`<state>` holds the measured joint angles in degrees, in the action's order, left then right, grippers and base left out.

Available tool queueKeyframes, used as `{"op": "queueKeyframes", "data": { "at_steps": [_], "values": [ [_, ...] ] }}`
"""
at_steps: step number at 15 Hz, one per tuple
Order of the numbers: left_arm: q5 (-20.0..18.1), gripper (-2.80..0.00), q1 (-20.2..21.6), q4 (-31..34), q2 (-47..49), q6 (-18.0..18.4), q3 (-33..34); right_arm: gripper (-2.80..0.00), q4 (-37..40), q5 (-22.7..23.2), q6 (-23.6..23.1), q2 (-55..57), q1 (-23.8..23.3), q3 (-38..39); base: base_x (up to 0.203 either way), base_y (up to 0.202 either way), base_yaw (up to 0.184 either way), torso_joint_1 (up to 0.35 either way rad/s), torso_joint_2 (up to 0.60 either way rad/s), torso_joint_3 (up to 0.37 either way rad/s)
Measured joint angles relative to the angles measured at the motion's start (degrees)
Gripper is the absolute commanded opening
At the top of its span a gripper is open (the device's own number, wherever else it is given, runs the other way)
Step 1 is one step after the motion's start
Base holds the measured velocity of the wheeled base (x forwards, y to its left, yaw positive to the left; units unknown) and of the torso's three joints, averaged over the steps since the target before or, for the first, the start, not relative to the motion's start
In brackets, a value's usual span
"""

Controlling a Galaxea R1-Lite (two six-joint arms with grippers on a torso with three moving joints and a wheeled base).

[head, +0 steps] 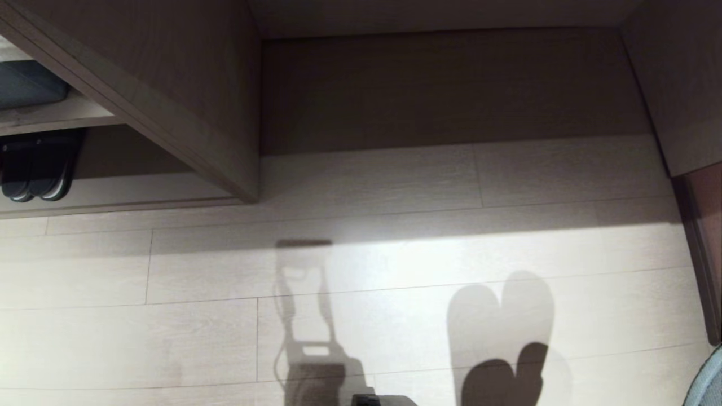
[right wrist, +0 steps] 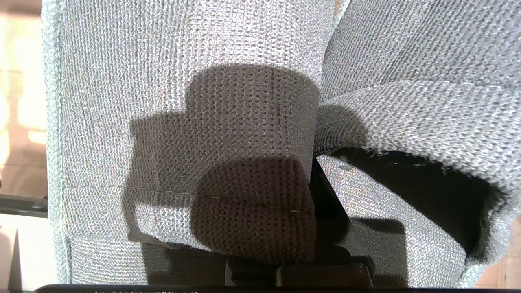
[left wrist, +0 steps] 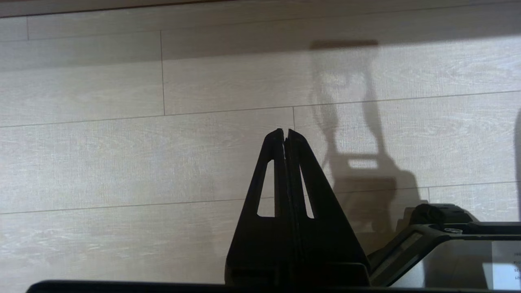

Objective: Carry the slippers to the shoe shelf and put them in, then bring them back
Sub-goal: Place the slippers into the shoe cabinet

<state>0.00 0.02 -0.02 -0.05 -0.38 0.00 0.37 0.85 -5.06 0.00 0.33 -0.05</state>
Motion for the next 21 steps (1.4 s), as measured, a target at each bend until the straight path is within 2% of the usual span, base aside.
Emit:
{"op": "queueKeyframes", "data": {
  "at_steps": [21],
  "values": [
    [0.00,-2.80,-0.02,-0.02,0.00,-0.04,0.00,-2.80,0.08,0.00,0.63,0.00,0.00,0.05,0.000,0.000,0.000,0.002,0.00,0.202]
  ]
}}
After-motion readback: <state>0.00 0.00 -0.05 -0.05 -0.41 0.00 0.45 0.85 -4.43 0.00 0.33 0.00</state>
